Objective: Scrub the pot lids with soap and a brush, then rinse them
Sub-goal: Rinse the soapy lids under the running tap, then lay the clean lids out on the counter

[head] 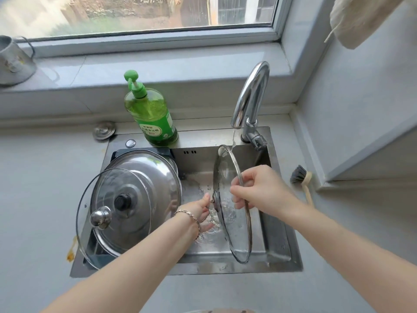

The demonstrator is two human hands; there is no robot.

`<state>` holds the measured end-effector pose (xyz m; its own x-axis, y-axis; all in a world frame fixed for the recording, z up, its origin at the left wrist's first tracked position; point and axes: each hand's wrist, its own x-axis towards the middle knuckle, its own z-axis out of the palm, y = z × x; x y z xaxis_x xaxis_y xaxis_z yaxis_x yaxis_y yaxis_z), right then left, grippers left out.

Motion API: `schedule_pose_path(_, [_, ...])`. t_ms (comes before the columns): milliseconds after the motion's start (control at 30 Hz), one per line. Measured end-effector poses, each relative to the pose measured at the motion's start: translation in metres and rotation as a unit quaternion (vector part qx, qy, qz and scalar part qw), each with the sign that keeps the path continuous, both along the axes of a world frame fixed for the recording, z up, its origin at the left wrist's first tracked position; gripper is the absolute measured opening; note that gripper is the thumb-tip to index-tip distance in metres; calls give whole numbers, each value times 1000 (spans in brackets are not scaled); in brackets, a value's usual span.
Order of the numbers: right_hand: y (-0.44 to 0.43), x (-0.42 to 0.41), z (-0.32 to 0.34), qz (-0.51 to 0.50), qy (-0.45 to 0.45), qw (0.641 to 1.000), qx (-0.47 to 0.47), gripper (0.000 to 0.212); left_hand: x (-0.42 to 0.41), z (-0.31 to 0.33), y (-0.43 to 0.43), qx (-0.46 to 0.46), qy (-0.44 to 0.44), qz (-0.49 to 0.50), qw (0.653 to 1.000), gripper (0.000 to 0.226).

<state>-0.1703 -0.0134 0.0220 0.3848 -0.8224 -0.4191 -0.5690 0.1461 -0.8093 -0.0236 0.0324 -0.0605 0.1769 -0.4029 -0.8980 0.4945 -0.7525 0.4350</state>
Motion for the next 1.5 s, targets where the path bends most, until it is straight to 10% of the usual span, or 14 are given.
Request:
schedule_pose_path(133, [15,8,13,8,11,997,-82,15,-1,12,13,-24,12,-10,1000,20])
schedule_pose_path(333, [24,13,51,11,-57,991,-119,12,9,37,26,-138,51,-8,989,72])
schedule_pose_path(633, [21,49,114,52,-181,972,-138,27,54,102,27,-289,13,9,957,41])
schedule_pose_path(933, [39,130,-12,134,229,959,-101,21,205,125,53,-315,1,46,948,49])
schedule_pose_path(1167, [111,283,-64,273,264,908,-178,50,313,113,68,-289,-39,5,957,18])
schedule_pose_path(1500, [120,329,-83,167,271,939,-133,32,372,102,76,-311,29,-28,949,42])
